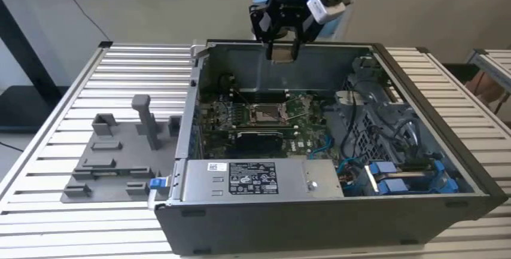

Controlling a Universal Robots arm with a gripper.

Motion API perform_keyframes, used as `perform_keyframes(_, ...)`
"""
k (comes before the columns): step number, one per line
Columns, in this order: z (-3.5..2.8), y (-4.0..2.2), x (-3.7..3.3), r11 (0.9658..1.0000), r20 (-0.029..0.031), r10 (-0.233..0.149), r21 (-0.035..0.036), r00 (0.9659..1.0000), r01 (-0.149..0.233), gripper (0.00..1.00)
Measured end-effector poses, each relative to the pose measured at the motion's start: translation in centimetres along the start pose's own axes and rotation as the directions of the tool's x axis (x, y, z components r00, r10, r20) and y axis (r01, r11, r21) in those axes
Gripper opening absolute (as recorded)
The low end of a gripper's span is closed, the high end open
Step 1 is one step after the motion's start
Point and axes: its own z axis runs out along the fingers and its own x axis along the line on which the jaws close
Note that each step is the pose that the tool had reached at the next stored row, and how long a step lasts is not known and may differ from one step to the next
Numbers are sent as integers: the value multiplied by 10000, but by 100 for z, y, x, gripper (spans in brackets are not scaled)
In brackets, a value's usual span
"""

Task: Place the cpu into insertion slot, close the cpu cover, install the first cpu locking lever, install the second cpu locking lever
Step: 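Place the cpu into insertion slot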

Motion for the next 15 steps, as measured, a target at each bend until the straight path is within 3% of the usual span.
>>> perform_keyframes(15, 23, 20, 9, 9974, 11, 725, 1, 9974, -725, 54)
